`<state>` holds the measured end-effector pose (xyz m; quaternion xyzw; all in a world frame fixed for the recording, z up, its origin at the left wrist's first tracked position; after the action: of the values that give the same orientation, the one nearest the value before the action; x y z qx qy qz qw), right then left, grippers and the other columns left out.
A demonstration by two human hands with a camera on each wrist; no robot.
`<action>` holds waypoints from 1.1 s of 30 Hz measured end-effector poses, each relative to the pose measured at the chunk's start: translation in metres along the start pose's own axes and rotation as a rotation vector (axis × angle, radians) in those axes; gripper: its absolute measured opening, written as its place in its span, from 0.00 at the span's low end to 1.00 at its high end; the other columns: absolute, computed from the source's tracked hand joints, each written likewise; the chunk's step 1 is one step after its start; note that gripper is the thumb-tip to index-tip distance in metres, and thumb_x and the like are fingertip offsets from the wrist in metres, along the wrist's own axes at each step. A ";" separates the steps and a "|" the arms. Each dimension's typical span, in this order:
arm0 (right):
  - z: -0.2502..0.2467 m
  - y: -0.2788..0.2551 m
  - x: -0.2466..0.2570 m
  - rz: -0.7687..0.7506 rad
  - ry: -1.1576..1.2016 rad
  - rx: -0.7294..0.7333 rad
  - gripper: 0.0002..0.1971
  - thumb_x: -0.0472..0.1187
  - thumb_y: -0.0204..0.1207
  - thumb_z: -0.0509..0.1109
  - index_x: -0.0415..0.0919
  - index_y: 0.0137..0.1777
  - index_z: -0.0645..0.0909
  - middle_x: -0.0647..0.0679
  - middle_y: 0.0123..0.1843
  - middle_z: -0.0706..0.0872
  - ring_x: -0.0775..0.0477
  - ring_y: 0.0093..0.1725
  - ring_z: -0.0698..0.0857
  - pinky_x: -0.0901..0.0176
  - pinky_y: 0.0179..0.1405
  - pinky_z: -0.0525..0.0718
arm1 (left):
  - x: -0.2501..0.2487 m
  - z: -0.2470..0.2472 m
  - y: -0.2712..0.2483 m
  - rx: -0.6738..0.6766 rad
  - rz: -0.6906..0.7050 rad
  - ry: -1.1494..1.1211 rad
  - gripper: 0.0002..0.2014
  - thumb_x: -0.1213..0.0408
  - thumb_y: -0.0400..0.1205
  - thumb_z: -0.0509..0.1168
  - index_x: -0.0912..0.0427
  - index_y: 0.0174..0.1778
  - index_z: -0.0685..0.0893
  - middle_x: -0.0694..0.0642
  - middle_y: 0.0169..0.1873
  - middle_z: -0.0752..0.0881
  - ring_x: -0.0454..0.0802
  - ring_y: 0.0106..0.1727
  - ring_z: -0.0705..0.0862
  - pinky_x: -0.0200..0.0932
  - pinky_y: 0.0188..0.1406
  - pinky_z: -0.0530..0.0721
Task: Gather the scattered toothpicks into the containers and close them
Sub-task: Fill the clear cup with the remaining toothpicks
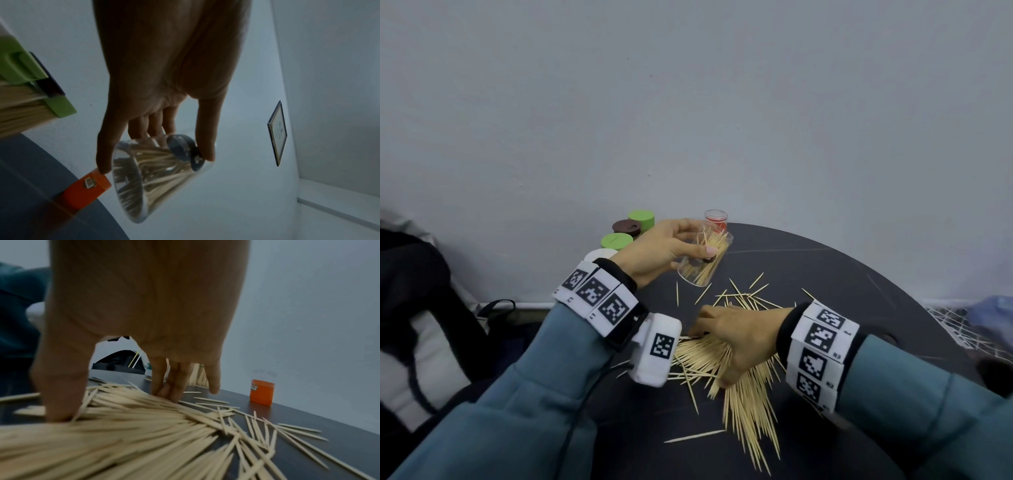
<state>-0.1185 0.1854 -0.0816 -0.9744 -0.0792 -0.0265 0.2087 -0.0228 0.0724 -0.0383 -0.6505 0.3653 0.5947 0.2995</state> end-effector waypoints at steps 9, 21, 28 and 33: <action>0.001 0.003 0.008 -0.059 -0.055 -0.076 0.20 0.38 0.76 0.68 0.37 0.67 0.72 0.42 0.66 0.73 0.45 0.67 0.70 0.51 0.69 0.70 | -0.001 0.003 0.000 0.011 -0.011 0.013 0.17 0.74 0.76 0.69 0.58 0.60 0.80 0.52 0.47 0.87 0.47 0.47 0.84 0.40 0.48 0.81; 0.005 -0.002 0.009 0.015 -0.081 -0.008 0.18 0.36 0.84 0.56 0.35 0.72 0.64 0.39 0.69 0.71 0.43 0.67 0.69 0.51 0.69 0.69 | -0.004 -0.011 0.002 -0.072 0.016 -0.042 0.20 0.72 0.72 0.70 0.59 0.61 0.80 0.52 0.48 0.86 0.44 0.43 0.84 0.41 0.46 0.81; 0.003 -0.007 0.014 0.041 -0.169 0.029 0.18 0.29 0.83 0.52 0.29 0.71 0.62 0.36 0.69 0.69 0.42 0.67 0.68 0.52 0.67 0.68 | -0.006 -0.013 0.002 -0.066 0.011 -0.051 0.20 0.71 0.71 0.70 0.57 0.59 0.81 0.53 0.49 0.87 0.47 0.49 0.85 0.46 0.54 0.82; 0.003 -0.007 0.010 0.057 -0.171 0.008 0.19 0.22 0.77 0.53 0.28 0.68 0.64 0.36 0.67 0.69 0.41 0.64 0.69 0.57 0.63 0.67 | -0.004 -0.015 0.001 -0.067 0.010 -0.053 0.21 0.71 0.70 0.71 0.58 0.60 0.81 0.53 0.49 0.87 0.47 0.49 0.85 0.43 0.50 0.84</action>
<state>-0.1100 0.1938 -0.0804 -0.9741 -0.0690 0.0629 0.2058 -0.0154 0.0598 -0.0329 -0.6425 0.3402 0.6250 0.2842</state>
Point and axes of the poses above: each hand's wrist, its own y-axis towards the middle knuckle, its own z-axis out of the palm, x = y × z, the point moved 1 cm from there along y, towards the middle knuckle
